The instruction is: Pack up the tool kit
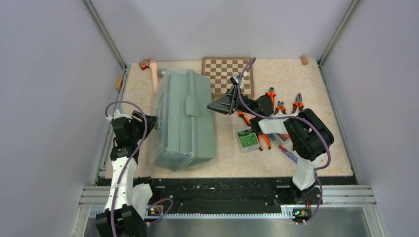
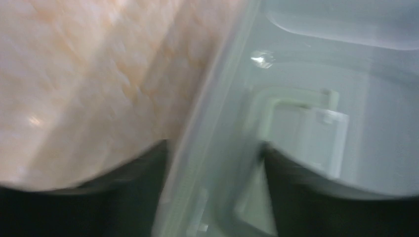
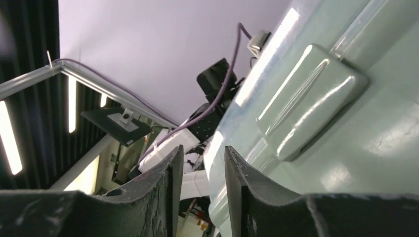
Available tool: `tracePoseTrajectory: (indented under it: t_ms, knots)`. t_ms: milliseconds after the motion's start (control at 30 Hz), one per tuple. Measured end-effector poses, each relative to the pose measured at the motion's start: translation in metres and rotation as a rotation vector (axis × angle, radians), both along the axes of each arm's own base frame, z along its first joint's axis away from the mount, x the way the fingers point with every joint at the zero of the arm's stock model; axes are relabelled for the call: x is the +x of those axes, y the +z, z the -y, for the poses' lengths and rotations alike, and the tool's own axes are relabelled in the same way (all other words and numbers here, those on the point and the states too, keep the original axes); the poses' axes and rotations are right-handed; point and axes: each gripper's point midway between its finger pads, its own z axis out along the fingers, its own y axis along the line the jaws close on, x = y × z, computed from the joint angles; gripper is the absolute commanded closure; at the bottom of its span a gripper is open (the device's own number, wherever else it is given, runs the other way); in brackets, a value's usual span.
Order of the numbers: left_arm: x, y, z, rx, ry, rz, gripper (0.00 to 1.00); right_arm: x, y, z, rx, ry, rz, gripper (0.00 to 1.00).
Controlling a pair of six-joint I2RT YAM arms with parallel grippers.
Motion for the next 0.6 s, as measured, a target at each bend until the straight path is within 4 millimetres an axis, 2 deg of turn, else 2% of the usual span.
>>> tracePoseTrajectory:
  t_ms: [67, 233, 300, 433, 600]
  knots:
    - [-0.007, -0.009, 0.002, -0.002, -0.009, -0.045, 1.00, -0.002, 0.008, 0.001, 0.021, 0.001, 0.028, 0.64]
    - [-0.041, -0.053, 0.008, 0.020, -0.046, -0.250, 1.00, -0.002, 0.007, 0.002, 0.023, 0.003, 0.019, 0.60]
    - [-0.051, -0.063, 0.011, 0.014, -0.063, -0.300, 1.00, -0.001, 0.005, 0.001, 0.022, 0.003, 0.009, 0.60]
    - [-0.061, -0.070, 0.015, 0.013, -0.081, -0.344, 1.00, 0.004, -0.007, -0.002, 0.006, 0.003, -0.021, 0.57]
    - [-0.063, -0.062, 0.010, 0.044, -0.068, -0.342, 0.88, 0.006, -0.015, -0.004, -0.039, -0.015, 0.000, 0.52]
